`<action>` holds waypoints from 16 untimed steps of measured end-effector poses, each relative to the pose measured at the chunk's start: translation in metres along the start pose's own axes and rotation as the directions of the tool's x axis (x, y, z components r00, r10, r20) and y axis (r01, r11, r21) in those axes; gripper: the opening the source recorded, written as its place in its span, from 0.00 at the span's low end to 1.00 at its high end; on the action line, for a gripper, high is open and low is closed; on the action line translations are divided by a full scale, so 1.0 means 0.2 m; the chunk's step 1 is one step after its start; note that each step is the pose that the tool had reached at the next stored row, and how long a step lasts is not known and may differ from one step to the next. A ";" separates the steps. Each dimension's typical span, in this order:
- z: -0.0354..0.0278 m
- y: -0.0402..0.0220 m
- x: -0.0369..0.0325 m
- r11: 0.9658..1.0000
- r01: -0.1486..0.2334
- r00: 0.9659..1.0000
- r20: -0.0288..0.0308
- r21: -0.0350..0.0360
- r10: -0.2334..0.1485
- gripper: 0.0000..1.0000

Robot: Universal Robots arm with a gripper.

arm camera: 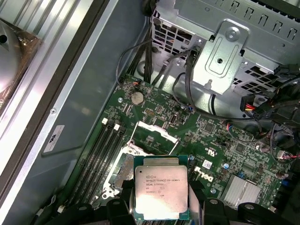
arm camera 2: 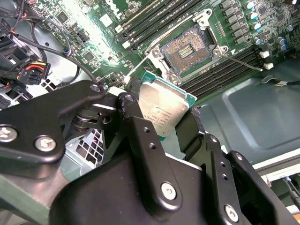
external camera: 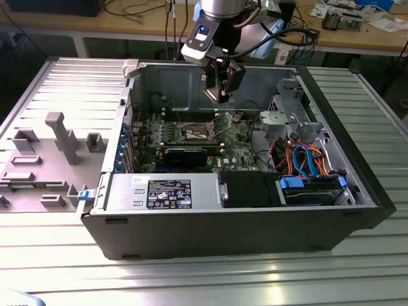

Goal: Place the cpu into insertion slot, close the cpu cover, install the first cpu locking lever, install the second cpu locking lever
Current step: 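Place the cpu into insertion slot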

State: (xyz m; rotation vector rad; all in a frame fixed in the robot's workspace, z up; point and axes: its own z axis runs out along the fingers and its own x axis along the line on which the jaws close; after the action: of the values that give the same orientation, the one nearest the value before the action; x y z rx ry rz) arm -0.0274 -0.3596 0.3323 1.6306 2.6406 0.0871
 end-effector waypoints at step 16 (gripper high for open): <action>0.000 0.000 0.000 1.000 -0.011 1.000 0.001 0.000 0.011 0.55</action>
State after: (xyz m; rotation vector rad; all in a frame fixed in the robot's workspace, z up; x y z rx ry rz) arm -0.0274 -0.3596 0.3323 1.6456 2.6309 0.0867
